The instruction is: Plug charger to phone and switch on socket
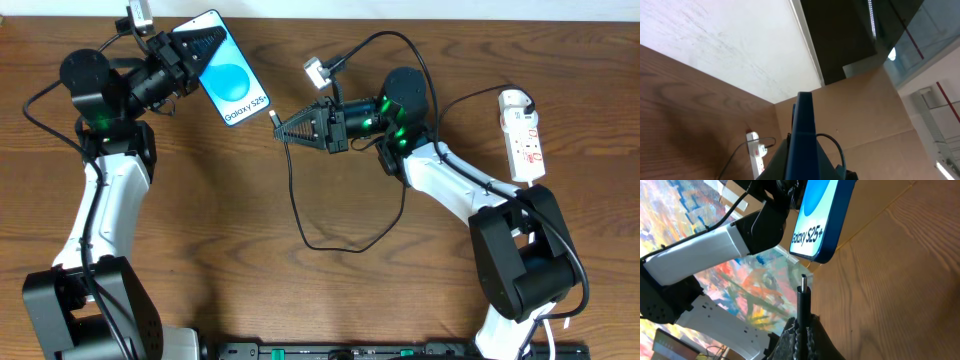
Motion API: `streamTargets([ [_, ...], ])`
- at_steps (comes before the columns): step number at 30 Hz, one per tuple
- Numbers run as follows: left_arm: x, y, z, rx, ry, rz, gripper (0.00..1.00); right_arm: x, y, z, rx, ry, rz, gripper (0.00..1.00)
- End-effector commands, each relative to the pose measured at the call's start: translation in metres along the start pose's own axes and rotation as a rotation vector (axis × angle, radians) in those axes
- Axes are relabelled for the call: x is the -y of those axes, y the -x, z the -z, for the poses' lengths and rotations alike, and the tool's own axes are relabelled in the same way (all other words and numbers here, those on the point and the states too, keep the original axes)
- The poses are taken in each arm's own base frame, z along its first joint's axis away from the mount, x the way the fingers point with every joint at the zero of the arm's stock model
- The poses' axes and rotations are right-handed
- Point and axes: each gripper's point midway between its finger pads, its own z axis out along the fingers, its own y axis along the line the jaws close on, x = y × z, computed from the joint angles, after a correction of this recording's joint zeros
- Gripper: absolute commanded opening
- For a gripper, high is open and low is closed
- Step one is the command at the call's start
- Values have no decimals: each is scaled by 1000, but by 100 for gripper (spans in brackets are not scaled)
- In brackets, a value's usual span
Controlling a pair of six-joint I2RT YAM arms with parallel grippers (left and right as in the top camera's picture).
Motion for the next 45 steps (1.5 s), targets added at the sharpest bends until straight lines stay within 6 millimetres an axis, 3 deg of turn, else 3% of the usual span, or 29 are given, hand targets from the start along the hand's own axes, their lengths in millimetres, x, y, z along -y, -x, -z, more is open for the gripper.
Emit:
streamTargets([
  [1,16,2,0,6,-22,-28,7,1,-4,-12,-9,12,-19,1],
  [14,15,3,0,12,-21,-27,7,-5,-8,-23,-21,28,-11,1],
  [30,20,-14,-11,-46,-40,-25,7,-4,-7,-23,-16,25,-11,1],
  [45,21,-7,-8,-21,-41,-18,7,-1,-5,-19,-9,16,-27,1],
])
